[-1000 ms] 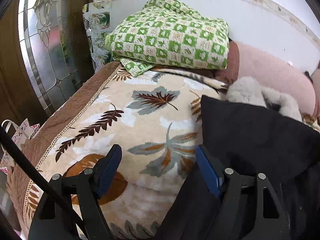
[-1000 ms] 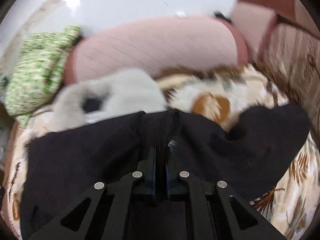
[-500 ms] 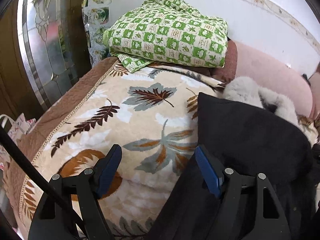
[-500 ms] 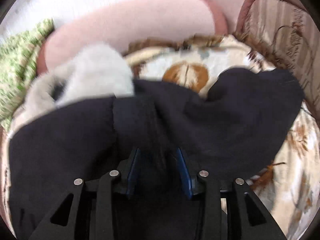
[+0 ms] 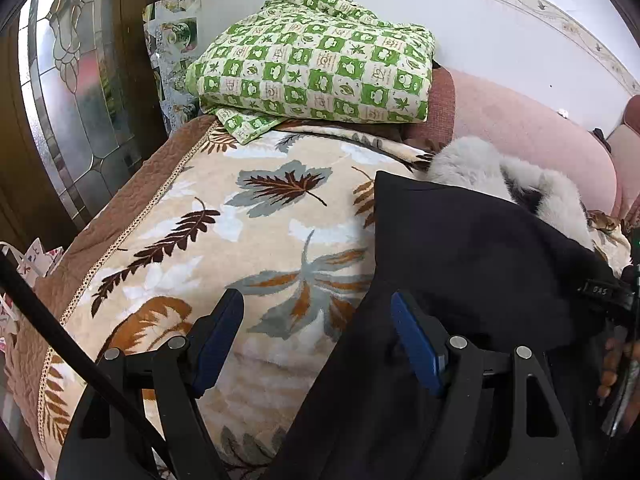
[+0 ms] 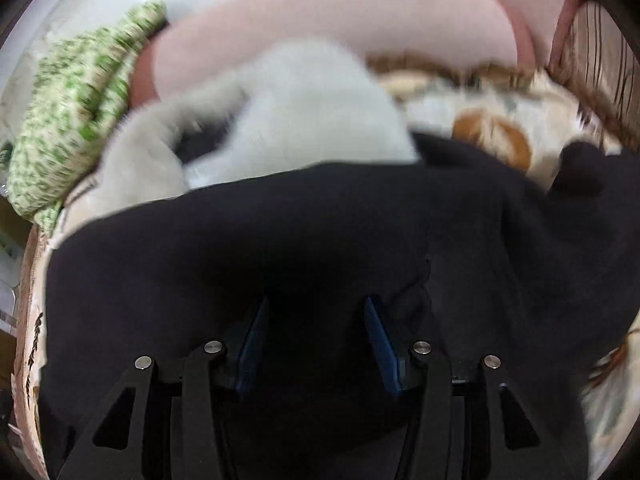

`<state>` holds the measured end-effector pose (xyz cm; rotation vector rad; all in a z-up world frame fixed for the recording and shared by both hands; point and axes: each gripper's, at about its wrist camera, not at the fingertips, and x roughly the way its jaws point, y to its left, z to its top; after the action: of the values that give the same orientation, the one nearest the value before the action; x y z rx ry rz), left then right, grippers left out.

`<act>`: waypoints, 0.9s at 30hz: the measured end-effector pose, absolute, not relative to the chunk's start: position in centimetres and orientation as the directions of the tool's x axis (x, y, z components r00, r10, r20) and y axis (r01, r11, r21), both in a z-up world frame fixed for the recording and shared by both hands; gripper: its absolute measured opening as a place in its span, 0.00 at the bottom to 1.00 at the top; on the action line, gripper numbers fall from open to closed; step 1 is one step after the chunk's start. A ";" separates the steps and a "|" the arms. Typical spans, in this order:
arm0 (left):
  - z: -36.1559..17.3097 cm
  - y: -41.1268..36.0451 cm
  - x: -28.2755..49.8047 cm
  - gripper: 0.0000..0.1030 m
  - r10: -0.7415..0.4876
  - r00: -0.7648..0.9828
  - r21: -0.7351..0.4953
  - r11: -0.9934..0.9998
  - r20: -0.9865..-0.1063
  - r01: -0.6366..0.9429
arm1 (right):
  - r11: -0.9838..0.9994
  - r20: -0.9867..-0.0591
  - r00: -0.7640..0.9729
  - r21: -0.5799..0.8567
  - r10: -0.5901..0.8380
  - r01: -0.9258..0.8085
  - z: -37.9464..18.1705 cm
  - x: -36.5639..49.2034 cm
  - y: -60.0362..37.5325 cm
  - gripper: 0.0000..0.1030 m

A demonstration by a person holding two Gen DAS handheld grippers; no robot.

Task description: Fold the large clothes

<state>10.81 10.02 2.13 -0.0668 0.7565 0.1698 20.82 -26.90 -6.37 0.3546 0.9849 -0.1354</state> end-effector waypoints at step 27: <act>2.5 1.0 6.8 0.73 -0.179 0.694 -0.121 0.984 -0.698 0.132 | 0.975 -0.782 0.622 0.111 -0.035 0.194 1.9 8.4 -31.6 0.65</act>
<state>6.76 1.05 2.49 -0.0624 0.7855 -0.1739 8.42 -31.59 1.89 0.1916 0.8910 -0.1324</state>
